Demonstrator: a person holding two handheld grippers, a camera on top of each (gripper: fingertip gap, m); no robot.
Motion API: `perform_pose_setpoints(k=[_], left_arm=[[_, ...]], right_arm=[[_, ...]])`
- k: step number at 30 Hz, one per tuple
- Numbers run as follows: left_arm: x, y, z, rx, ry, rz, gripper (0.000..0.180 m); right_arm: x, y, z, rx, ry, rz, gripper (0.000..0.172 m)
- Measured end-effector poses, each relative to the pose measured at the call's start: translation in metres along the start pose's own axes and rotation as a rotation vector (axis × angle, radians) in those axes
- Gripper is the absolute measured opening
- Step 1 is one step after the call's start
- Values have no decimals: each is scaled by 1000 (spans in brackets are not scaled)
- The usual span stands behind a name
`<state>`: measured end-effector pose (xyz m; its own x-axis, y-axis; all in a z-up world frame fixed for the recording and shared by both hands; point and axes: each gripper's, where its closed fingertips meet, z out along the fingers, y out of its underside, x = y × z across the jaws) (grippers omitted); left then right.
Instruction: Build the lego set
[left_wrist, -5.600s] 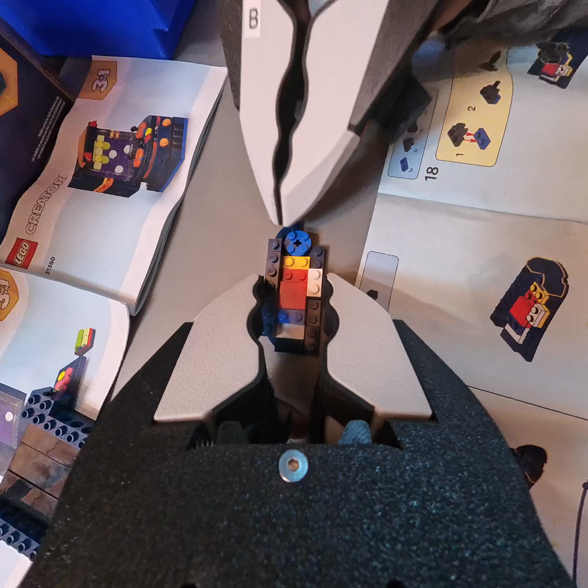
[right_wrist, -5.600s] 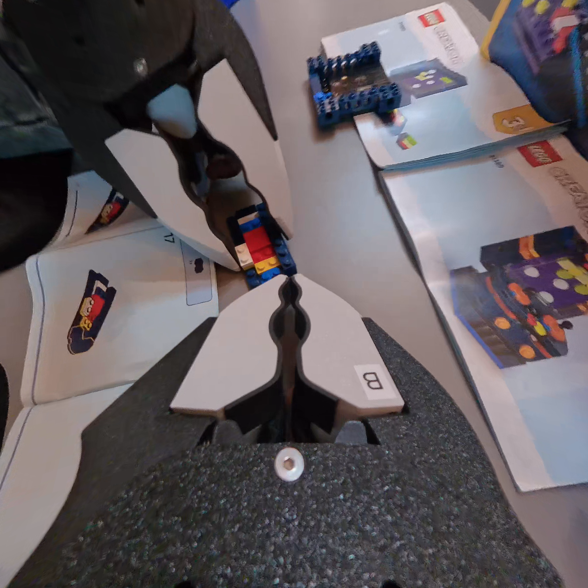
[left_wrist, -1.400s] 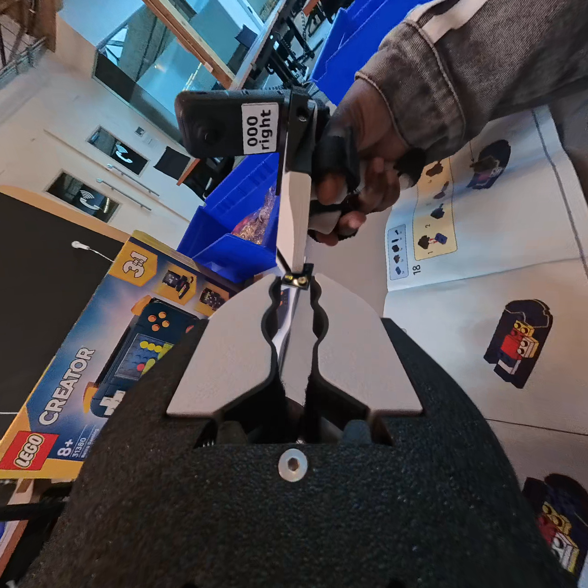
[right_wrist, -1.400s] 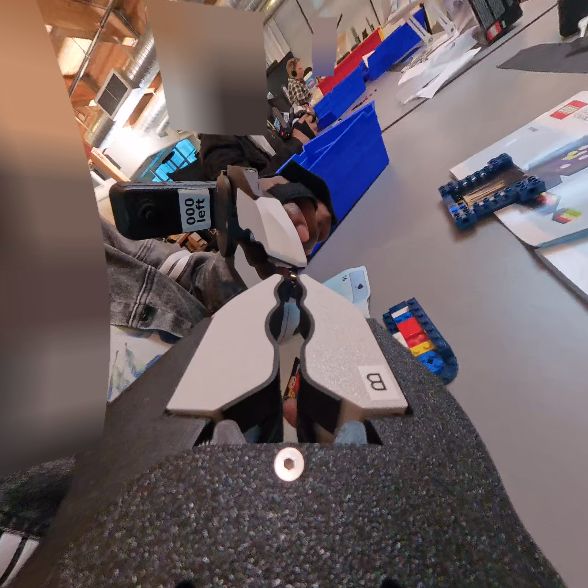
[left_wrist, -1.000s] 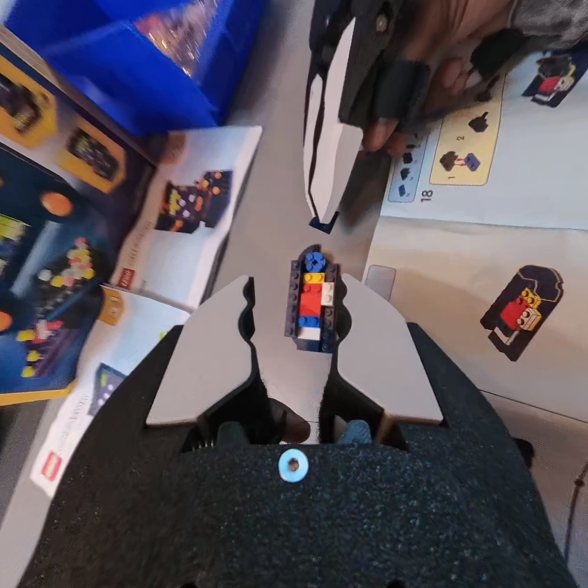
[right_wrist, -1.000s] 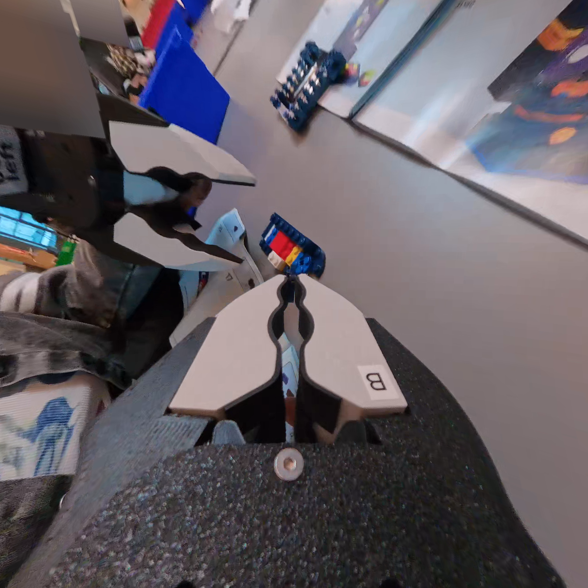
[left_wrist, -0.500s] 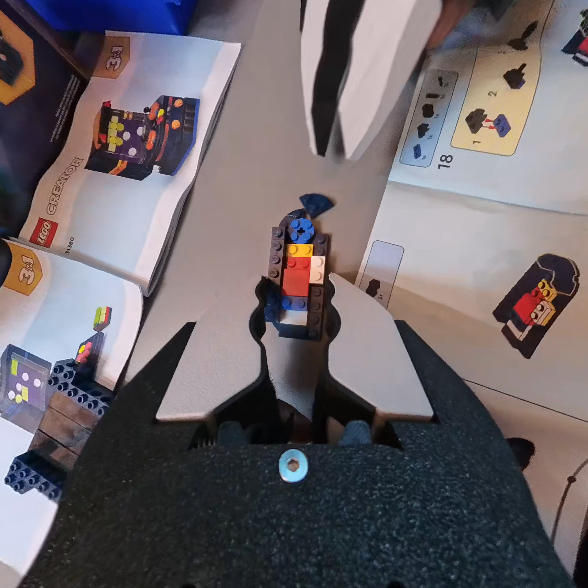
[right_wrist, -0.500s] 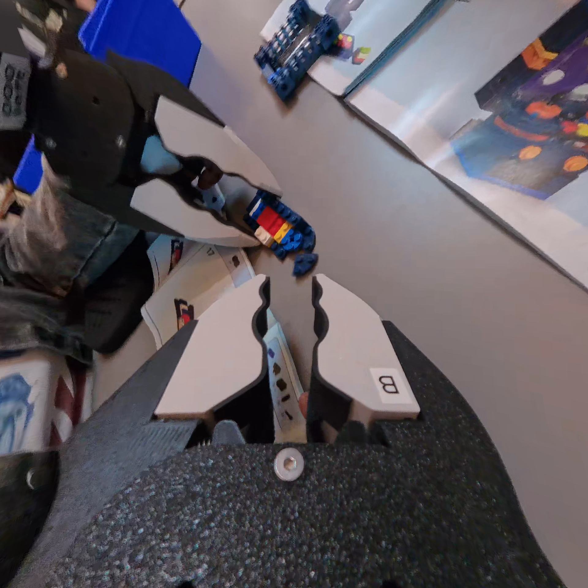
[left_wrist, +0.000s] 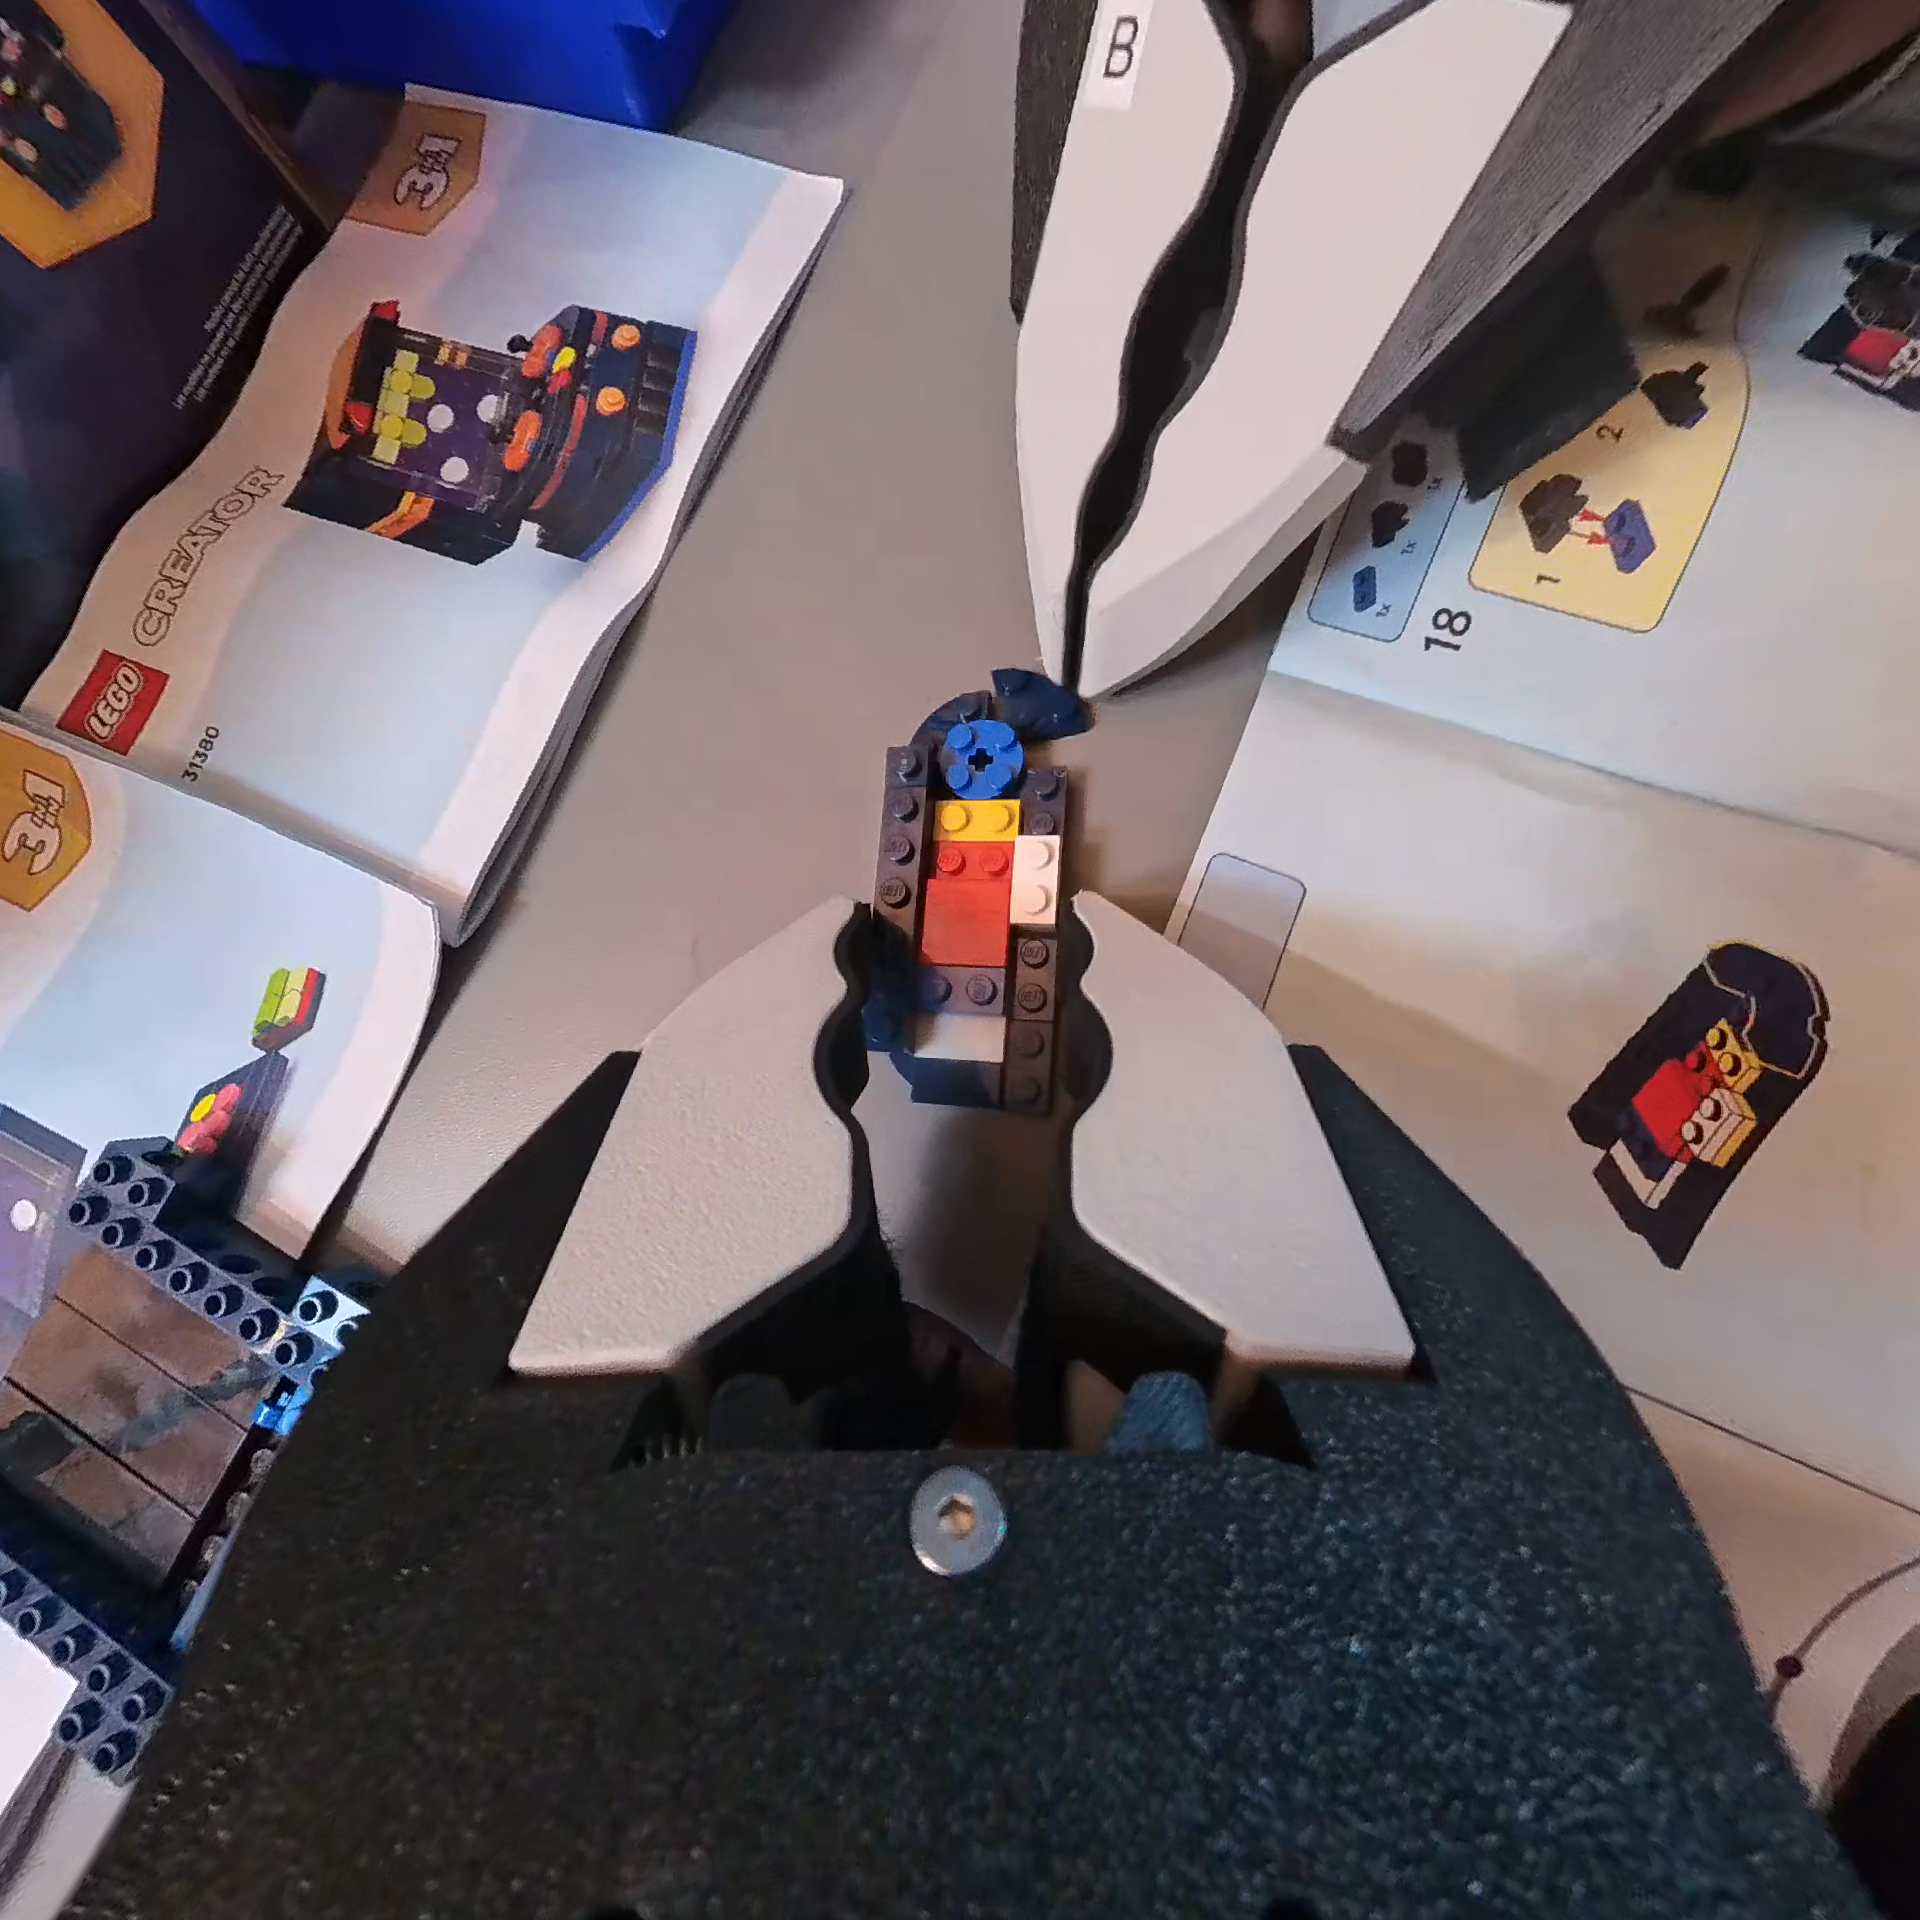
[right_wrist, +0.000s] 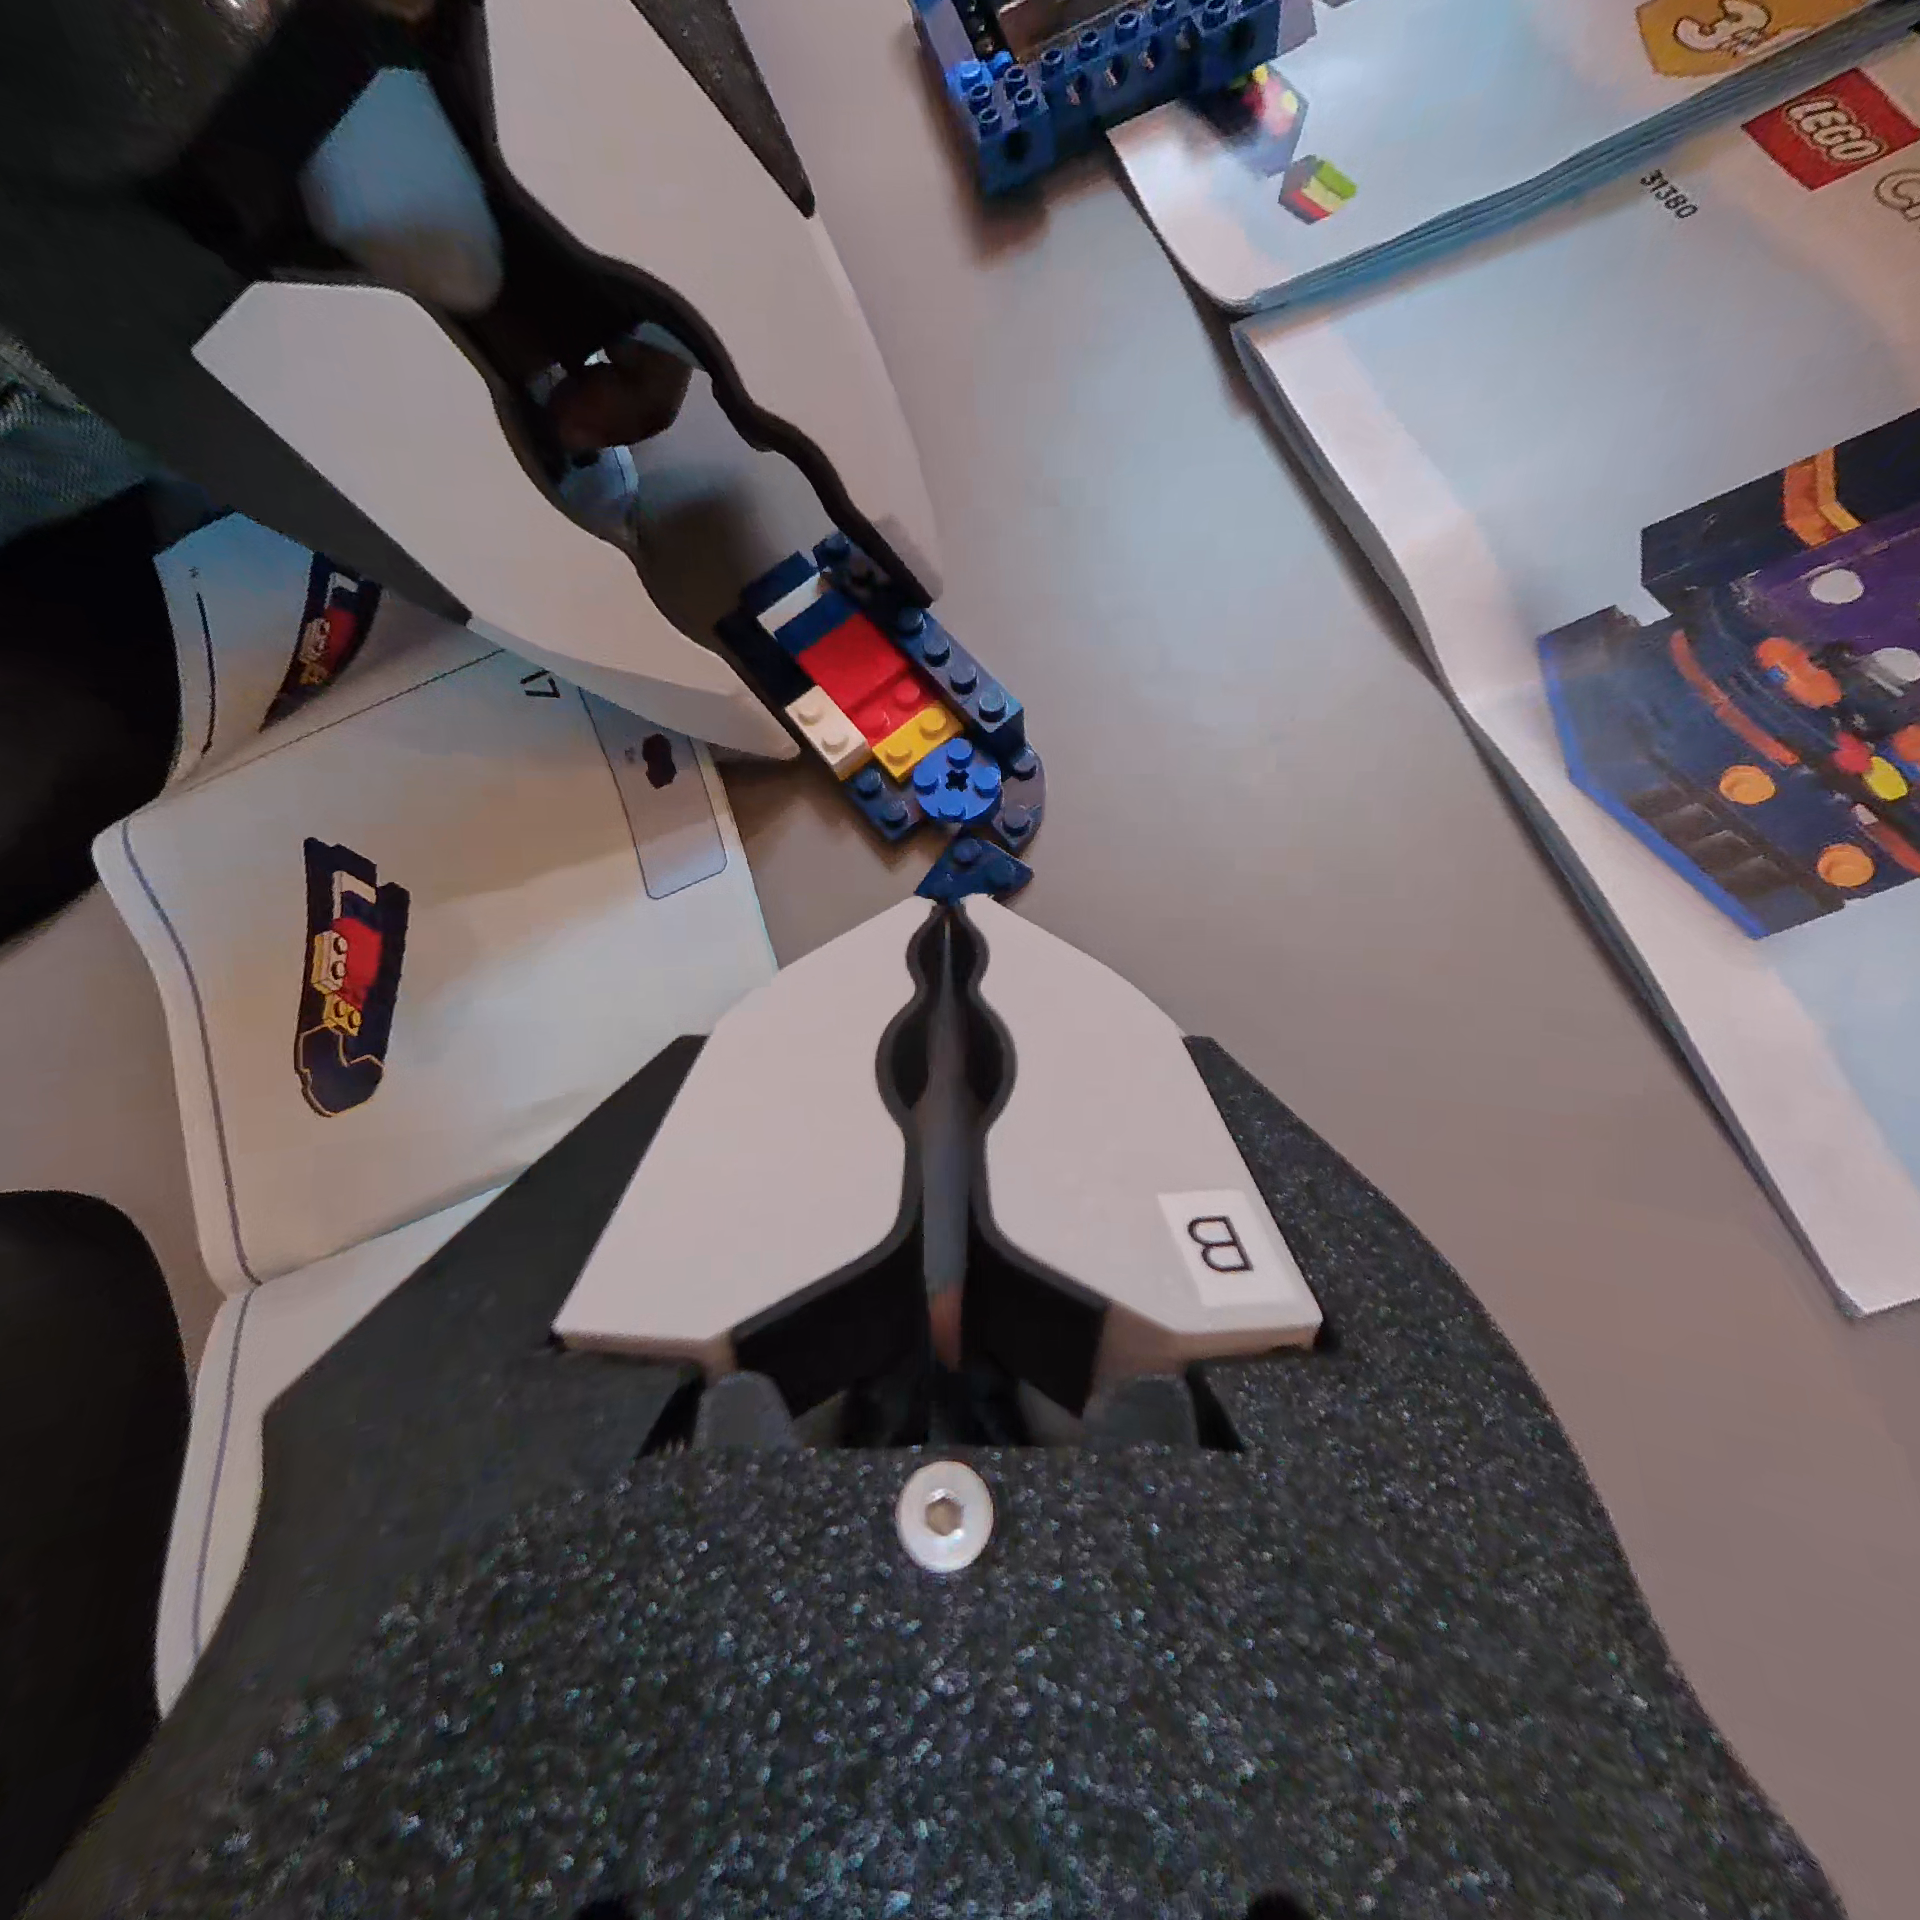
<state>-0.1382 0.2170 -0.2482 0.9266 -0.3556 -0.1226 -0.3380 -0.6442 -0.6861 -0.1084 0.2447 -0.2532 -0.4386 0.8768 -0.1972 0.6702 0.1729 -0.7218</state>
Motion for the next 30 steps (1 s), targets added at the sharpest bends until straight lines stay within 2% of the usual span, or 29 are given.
perform_pose_setpoints(k=[7, 13, 16, 30], left_arm=[[0, 0, 0, 11, 12, -28, 33], [0, -1, 0, 20, 5, -20, 33], [0, -2, 1, 25, 6, -20, 33], [0, -2, 2, 20, -12, -2, 33]], right_arm=[[-13, -1, 4, 0, -76, 9, 1], [10, 0, -5, 29, 36, 37, 2], [12, 0, -3, 24, 63, -8, 0], [3, -2, 3, 18, 42, -47, 0]])
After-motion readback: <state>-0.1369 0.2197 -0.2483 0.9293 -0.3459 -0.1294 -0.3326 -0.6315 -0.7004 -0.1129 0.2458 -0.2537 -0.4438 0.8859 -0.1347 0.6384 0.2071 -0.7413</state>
